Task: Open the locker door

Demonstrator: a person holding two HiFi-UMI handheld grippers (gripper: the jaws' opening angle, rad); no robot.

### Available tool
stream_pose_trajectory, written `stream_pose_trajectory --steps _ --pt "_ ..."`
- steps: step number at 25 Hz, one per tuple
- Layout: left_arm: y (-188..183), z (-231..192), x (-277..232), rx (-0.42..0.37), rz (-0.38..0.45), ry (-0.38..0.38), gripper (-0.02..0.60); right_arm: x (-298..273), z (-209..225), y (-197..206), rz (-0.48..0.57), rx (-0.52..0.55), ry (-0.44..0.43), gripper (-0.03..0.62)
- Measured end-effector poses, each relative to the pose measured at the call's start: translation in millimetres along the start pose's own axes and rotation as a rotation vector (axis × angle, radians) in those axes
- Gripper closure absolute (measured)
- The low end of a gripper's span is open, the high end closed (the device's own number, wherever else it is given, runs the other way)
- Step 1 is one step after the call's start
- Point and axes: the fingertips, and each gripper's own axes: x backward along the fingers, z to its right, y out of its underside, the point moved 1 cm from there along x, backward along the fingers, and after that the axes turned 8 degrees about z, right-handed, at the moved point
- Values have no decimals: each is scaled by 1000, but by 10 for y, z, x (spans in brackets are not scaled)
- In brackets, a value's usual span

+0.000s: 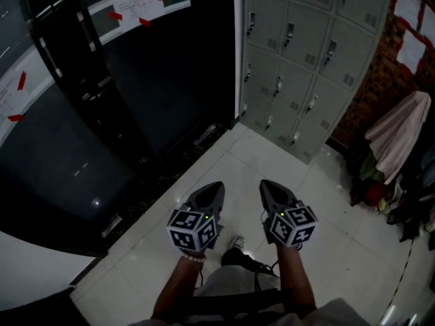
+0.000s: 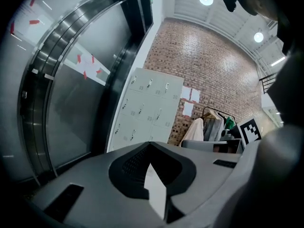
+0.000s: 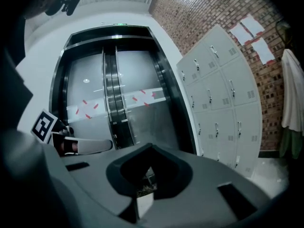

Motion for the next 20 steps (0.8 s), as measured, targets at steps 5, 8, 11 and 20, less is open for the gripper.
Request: stream_pose_trajectory --steps 5,8,11,20 --pt "-138 -249 -601 -22 -25 16 589 -565 396 -205 12 5 9 588" --pt "-205 -369 -906 -18 -18 24 589 -812 590 -254 13 6 14 588" --pt "-220 -465 -1177 -16 -16 19 589 -978 772 -275 10 5 15 588" --pt "-334 -709 -1723 -34 -19 -15 588 -1355 1175 -326 0 -17 13 588"
